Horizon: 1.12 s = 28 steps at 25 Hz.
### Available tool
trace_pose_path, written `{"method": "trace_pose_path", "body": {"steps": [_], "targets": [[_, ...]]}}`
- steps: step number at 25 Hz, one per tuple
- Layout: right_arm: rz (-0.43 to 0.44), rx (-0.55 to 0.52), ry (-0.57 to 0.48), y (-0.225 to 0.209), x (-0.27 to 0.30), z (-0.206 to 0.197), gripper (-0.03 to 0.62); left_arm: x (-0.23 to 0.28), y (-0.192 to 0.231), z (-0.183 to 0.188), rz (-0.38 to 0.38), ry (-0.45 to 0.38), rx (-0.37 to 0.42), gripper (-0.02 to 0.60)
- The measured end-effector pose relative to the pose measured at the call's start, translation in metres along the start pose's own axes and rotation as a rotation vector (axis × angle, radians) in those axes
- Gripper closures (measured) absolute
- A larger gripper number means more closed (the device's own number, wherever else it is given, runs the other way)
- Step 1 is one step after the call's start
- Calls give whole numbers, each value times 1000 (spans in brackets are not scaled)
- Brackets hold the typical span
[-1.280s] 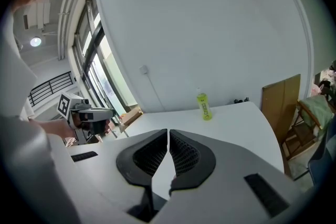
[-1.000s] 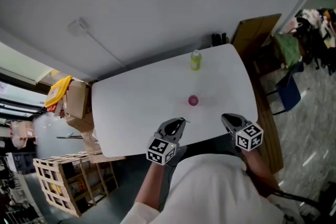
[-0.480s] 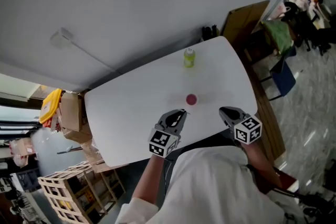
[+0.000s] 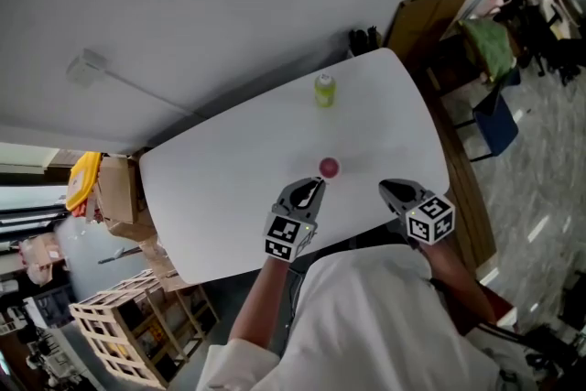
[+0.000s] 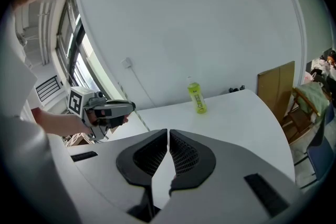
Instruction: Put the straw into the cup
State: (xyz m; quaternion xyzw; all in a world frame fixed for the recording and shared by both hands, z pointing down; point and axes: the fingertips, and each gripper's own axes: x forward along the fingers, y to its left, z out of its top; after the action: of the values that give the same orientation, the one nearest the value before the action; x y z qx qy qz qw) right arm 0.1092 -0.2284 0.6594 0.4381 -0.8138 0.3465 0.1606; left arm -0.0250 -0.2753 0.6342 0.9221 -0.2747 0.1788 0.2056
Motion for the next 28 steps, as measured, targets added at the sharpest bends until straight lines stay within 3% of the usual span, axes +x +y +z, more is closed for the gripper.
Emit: {"method": "trace_pose_path", "body": {"steps": [11, 17, 28], "targets": [[83, -1, 82, -19, 35, 4, 557, 50, 32, -38, 81, 47, -74, 557], [111, 12, 129, -32, 47, -3, 557, 72, 43, -57, 114, 73, -77, 557], [132, 32, 161, -38, 63, -7, 557, 89, 56, -88, 174, 107, -197, 557]]}}
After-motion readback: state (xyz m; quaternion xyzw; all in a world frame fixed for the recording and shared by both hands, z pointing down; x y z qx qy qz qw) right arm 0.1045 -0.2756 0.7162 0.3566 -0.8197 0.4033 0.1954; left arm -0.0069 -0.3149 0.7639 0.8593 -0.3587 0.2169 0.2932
